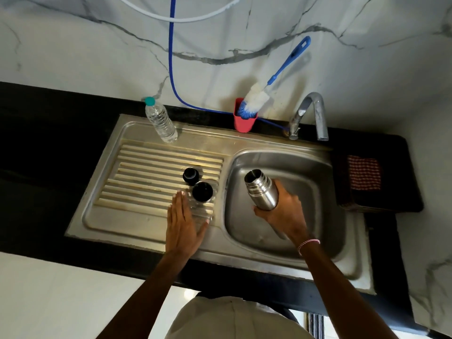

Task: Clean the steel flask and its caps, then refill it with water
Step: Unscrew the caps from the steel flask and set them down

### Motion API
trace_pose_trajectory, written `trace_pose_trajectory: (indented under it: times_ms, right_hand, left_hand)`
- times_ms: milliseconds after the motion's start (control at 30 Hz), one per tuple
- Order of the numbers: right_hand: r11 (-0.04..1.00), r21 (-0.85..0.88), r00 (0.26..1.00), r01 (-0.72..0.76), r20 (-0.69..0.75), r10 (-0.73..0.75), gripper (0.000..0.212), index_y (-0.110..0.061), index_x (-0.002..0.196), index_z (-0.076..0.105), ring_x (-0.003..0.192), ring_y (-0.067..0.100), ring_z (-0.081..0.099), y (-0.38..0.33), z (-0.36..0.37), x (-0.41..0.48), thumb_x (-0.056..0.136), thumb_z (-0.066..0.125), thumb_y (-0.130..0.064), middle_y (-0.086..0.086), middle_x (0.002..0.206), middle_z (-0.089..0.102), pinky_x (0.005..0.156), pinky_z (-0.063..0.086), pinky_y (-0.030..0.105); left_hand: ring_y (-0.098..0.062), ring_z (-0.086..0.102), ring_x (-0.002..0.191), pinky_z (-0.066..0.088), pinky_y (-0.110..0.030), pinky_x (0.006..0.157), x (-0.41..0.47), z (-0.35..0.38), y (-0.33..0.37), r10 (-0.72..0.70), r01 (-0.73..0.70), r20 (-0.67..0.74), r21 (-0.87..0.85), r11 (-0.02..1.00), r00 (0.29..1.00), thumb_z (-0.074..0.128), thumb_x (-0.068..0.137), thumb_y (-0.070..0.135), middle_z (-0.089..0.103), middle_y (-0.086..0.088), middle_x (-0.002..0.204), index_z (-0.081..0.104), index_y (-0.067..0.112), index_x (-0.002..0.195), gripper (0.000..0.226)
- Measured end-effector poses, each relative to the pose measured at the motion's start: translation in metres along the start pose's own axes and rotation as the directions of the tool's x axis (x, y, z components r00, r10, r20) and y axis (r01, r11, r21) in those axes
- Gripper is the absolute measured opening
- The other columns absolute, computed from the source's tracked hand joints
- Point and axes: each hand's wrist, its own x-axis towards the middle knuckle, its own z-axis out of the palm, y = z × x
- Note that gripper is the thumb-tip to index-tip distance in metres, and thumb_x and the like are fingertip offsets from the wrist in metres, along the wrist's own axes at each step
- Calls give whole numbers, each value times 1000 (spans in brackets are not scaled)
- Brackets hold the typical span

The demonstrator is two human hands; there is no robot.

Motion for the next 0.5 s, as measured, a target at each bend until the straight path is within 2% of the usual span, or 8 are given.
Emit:
trace_pose_trajectory:
  times_ms: [67, 167, 367, 500]
  right_hand:
    - [997, -71, 997, -14, 71, 19, 72, -33, 122, 49, 82, 13, 65, 12, 3, 1, 61, 87, -44, -7, 105, 69, 71, 55, 28]
    - [988, -135, 988, -71, 125, 88, 71, -38, 120, 48, 85, 19, 67, 25, 9, 0, 59, 84, -45, -6, 104, 69, 74, 59, 37]
    - [967, -233, 954, -101, 252, 160, 74, -35, 120, 52, 90, 17, 62, 37, 22, -3, 55, 84, -46, -8, 109, 64, 74, 50, 29]
    - [938, -334, 933, -95, 298, 201, 82, -36, 126, 48, 95, 20, 63, 40, 27, -6, 52, 80, -53, -7, 116, 63, 81, 57, 38]
  left_hand:
    - [-33, 4, 158, 18, -53, 127, -6, 11, -12, -9, 5, 82, 57, 998, 997, 37, 88, 80, 1, -17, 171, -3, 9, 163, 111]
    - [-32, -2, 158, 16, -52, 127, -6, 19, -22, -21, 4, 155, 113, 994, 988, 41, 90, 78, -8, -13, 171, -7, 14, 163, 109]
    - [-31, -10, 157, 8, -51, 127, -6, 23, -25, -33, 7, 213, 120, 993, 976, 42, 93, 73, -14, -12, 170, -7, 17, 163, 103]
    - [-30, -11, 157, 4, -48, 127, -6, 22, -26, -29, 4, 224, 110, 994, 974, 42, 94, 73, -14, -12, 170, -6, 17, 164, 102]
